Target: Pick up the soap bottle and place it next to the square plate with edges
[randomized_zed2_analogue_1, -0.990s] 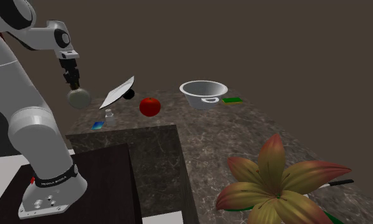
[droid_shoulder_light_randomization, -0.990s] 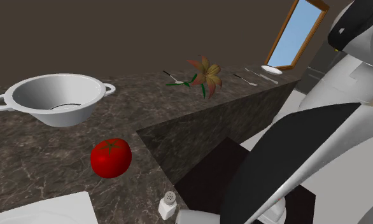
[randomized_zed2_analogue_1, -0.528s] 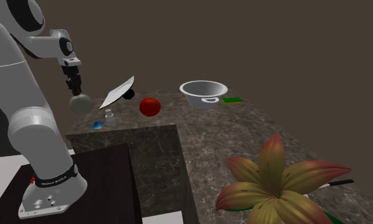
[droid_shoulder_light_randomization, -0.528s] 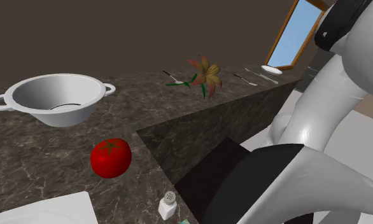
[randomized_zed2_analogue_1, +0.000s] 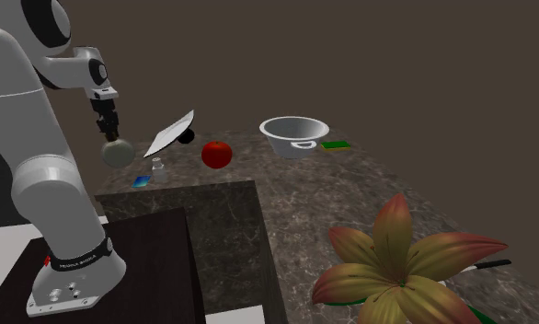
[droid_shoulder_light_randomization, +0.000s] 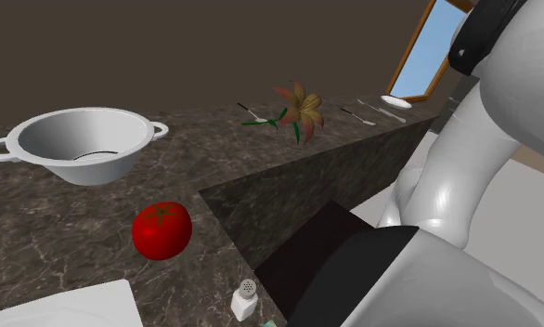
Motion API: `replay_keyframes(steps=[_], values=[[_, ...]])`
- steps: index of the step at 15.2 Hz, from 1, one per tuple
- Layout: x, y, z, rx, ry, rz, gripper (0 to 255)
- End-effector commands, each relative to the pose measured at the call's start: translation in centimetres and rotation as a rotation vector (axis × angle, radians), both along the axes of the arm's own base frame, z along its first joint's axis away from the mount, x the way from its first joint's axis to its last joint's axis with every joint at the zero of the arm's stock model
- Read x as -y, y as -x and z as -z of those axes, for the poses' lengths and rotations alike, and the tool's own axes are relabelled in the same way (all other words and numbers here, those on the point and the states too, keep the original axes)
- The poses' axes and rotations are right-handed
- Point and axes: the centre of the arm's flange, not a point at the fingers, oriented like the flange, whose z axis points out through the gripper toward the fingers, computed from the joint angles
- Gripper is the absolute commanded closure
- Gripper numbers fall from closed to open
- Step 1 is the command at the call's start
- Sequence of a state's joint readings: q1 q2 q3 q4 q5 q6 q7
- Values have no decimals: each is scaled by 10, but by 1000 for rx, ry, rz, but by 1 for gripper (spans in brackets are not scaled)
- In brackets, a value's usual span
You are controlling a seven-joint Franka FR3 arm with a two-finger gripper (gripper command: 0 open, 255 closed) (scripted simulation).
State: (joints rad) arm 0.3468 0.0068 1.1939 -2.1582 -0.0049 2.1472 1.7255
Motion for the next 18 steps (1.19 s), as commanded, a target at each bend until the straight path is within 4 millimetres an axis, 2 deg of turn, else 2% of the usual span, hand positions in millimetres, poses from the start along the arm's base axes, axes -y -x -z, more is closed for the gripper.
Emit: replay_keyframes(steps=[1,2,7,11,18], values=[[0,0,0,0,0,0,255],[0,0,0,0,0,0,0],[0,0,0,0,0,0,0],[-1,0,-50,0,0,0,0],[-1,0,-50,0,0,0,0]])
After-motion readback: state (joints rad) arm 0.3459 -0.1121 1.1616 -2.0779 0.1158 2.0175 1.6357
